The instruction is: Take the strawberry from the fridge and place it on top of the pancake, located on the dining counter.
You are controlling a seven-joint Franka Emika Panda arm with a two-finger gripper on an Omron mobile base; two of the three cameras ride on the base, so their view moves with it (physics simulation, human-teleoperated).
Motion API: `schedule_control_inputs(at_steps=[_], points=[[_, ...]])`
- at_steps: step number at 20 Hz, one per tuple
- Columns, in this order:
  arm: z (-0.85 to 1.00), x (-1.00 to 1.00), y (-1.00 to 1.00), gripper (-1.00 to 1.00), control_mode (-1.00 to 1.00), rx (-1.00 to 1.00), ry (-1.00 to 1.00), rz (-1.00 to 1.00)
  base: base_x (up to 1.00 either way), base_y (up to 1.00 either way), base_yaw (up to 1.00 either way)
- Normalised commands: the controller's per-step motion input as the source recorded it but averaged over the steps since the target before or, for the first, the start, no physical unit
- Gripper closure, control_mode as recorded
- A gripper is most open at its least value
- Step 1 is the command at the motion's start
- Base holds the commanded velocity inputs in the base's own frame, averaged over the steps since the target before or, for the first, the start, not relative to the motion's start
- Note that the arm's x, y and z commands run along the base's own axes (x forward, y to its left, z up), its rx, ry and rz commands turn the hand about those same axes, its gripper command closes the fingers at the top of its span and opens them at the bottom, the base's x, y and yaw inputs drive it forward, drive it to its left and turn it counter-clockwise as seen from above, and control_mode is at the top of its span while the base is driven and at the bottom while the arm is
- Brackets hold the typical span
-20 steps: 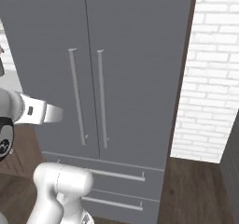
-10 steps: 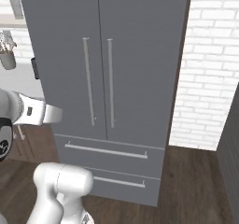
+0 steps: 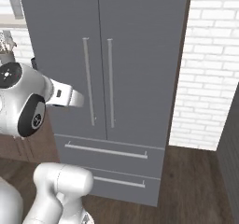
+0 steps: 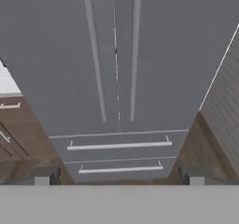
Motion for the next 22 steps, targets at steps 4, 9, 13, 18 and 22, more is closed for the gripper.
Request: schedule_control_inputs(at_steps=[4,9,13,18,22], points=[[-0.04,1.00,-0.07,-1.00,-1.00,-0.01,0.08,0.00,0.00,0.00,0.00],[-0.09,0.84,-0.03,-1.00,-1.00,-0.03,0.00,-0.02,0.00,0.00,0.00],[-0.01,0.59,-0.21,-1.00,-1.00,0.00,0.00,0.00,0.00,0.00,0.00],[-0.12,0.62,-0.13,-1.00,-1.00,-0.01,0.00,0.00,0.00,0.00,0.00],[-0.24,0.53,-0.15,-1.00,-1.00,0.00,0.00,0.00,0.00,0.00,0.00]])
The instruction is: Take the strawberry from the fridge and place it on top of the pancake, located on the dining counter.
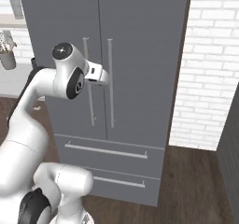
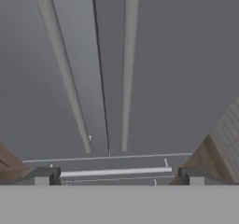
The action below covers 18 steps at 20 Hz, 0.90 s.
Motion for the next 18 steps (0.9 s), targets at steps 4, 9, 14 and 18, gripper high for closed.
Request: schedule_control_inputs(at_steps=[4,9,14,18], points=[[-0.28,0.48,-0.11,-1.00,-1.00,0.00,0.00,0.00,0.00,0.00,0.00],[-0.31,0.53,-0.11,-1.00,-1.00,0.00,0.00,0.00,0.00,0.00,0.00],[-0.12,0.62,-0.11,-1.00,-1.00,0.00,0.00,0.00,0.00,0.00,0.00],[-0.09,0.64,0.00,-1.00,-1.00,0.00,0.00,0.00,0.00,0.00,0.00]])
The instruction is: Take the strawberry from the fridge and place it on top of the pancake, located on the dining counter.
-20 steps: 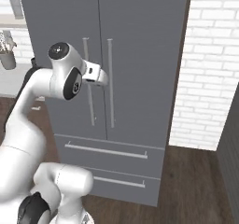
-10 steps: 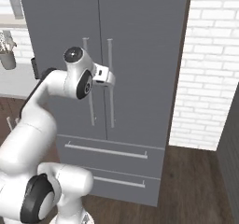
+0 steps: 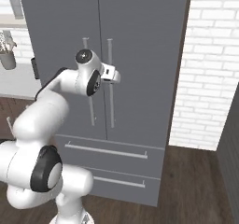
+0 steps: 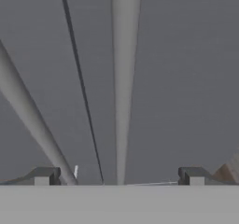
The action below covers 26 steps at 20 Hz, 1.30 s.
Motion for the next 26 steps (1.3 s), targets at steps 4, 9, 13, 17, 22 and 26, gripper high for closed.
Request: schedule_control_inputs(at_steps=[4,9,13,17,22,26], points=[[-0.15,0.54,0.00,-1.00,-1.00,0.00,0.00,0.00,0.00,0.00,0.00],[-0.17,0.48,-0.04,-1.00,-1.00,0.00,0.00,0.00,0.00,0.00,0.00],[-0.21,0.41,-0.14,-1.00,-1.00,0.00,0.00,0.00,0.00,0.00,0.00],[-0.21,0.41,-0.11,-1.00,-1.00,0.00,0.00,0.00,0.00,0.00,0.00],[-0.23,0.42,0.00,-1.00,-1.00,-0.01,0.00,0.00,0.00,0.00,0.00],[-0.29,0.47,0.00,-1.00,-1.00,-0.02,0.00,0.00,0.00,0.00,0.00]])
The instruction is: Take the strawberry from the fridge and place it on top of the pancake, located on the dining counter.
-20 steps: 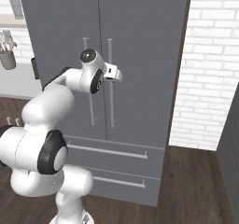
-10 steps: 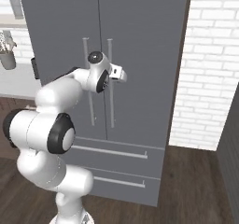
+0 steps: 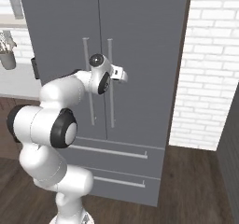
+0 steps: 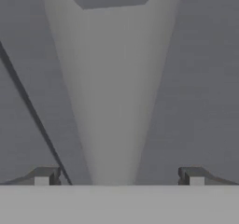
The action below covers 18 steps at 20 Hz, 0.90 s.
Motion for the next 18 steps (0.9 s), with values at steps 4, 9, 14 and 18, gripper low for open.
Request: schedule_control_inputs(at_steps=[4,9,14,18], points=[[-0.41,0.52,0.00,1.00,-1.00,-0.04,-0.02,0.00,0.00,0.00,0.00],[-0.37,0.54,-0.01,1.00,-1.00,-0.04,0.00,0.00,0.00,0.00,0.00],[-0.41,0.38,-0.39,1.00,-1.00,-0.03,0.01,0.00,0.00,0.00,0.00],[-0.27,-0.01,-1.00,1.00,-1.00,0.00,0.01,0.00,0.00,0.00,0.00]])
